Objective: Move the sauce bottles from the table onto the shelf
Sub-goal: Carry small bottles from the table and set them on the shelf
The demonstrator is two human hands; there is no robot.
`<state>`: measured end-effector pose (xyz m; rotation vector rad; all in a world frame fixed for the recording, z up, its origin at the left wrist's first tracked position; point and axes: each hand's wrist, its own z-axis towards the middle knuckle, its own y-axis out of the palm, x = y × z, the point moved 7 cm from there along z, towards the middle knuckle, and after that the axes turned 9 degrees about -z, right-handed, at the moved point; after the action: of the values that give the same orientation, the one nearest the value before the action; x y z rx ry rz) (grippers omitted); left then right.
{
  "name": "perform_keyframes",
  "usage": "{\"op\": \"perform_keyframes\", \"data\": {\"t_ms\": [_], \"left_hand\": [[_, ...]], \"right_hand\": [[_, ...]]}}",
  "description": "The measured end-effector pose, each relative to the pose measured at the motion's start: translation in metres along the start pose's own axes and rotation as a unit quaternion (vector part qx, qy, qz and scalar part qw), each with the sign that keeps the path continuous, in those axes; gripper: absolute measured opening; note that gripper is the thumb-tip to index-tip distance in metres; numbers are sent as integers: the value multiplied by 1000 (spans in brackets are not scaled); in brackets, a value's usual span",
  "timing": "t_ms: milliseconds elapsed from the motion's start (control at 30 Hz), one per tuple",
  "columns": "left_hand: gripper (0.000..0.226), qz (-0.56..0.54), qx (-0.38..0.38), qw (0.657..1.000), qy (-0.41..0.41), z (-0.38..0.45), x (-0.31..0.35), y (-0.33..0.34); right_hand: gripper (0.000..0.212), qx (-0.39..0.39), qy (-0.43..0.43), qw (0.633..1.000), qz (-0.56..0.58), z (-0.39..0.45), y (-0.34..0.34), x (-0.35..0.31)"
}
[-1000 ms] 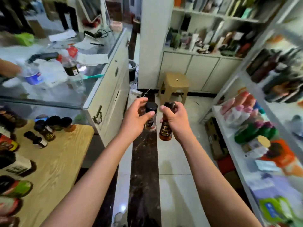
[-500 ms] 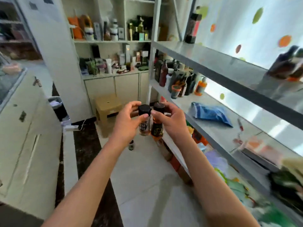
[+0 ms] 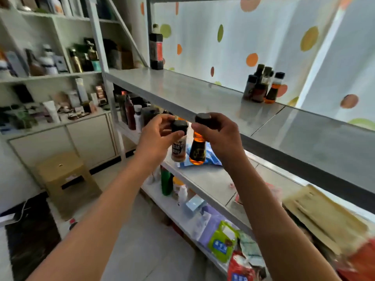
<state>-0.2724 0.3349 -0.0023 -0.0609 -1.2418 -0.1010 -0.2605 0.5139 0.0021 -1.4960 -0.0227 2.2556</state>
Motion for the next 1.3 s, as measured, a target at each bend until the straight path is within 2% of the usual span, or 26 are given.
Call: {"op": "perform_keyframes", "data": {"t_ms": [133,300,467,600,733,900,1033,1133,1300], "left_hand": [[38,-31,-60,998,1,55,-7,42],[38,-60,-122,990,30,124,-17,87],[34,-73,-191,977,57,184,-15,132],[35,-86,-222,967,91,219,-6,154],[35,-93,-249,960,91,254,-7,174],[30,-105,-253,957,92,288,-16,207],[29,-94,-248,960,90,304,-27,237],[29,-77,-239,963,95,314,-34,254],[28,-67,-201,973,91,333,-47,263]], "right_hand": [[20,45,-7,999,-15,41,-32,9],[21,105,-13,992,-71,85,-63,21],[10,145,7,982,-116,128,-93,26],[19,164,27,979,-117,158,-115,23],[17,210,56,968,-129,184,-138,31],[29,272,86,945,-160,206,-177,52],[29,301,123,925,-198,231,-213,80],[21,302,131,916,-228,254,-231,96],[23,302,150,906,-256,279,-247,116]]}}
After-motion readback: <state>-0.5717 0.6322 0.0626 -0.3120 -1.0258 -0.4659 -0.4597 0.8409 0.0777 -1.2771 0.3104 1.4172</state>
